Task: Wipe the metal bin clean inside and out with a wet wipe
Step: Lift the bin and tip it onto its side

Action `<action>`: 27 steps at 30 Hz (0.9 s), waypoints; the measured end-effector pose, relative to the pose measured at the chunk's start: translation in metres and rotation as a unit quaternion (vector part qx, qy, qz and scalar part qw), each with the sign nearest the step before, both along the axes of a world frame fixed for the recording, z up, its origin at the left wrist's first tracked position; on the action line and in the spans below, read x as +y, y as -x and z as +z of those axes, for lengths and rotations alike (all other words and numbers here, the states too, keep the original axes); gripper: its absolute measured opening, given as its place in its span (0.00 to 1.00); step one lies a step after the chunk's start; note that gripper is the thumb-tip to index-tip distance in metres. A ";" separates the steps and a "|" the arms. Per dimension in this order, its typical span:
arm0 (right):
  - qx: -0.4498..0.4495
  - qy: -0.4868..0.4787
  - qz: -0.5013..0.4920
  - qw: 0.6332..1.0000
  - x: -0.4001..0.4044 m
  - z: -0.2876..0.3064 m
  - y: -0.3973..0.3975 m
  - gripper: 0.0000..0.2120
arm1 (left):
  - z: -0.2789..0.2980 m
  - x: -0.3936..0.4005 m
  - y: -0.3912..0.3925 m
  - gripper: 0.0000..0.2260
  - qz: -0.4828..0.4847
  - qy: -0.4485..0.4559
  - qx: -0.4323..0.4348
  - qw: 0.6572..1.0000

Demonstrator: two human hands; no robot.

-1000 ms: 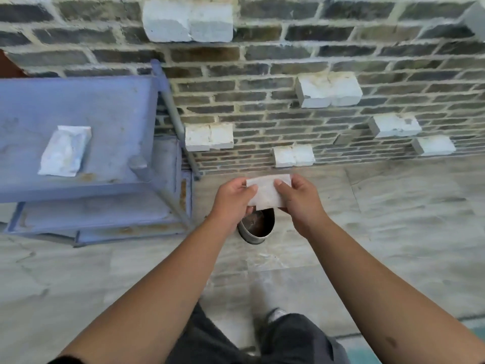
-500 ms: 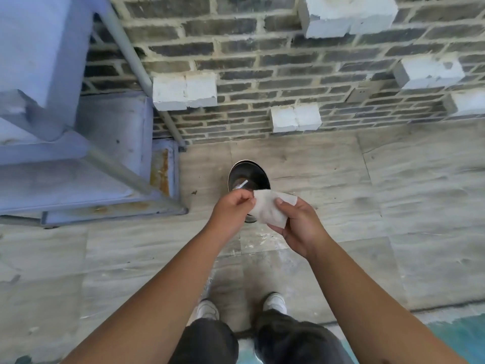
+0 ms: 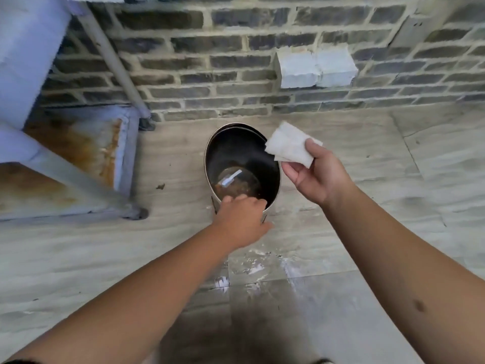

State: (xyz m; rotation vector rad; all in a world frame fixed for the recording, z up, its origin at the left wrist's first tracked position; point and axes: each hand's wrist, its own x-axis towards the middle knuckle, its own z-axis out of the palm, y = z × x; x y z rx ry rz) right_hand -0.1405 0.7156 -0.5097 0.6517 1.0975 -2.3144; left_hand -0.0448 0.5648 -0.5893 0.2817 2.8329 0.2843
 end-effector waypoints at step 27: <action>0.103 0.010 0.006 0.995 -0.010 -0.033 0.020 0.17 | 0.031 -0.127 0.016 0.02 0.123 -0.462 -0.121 0.870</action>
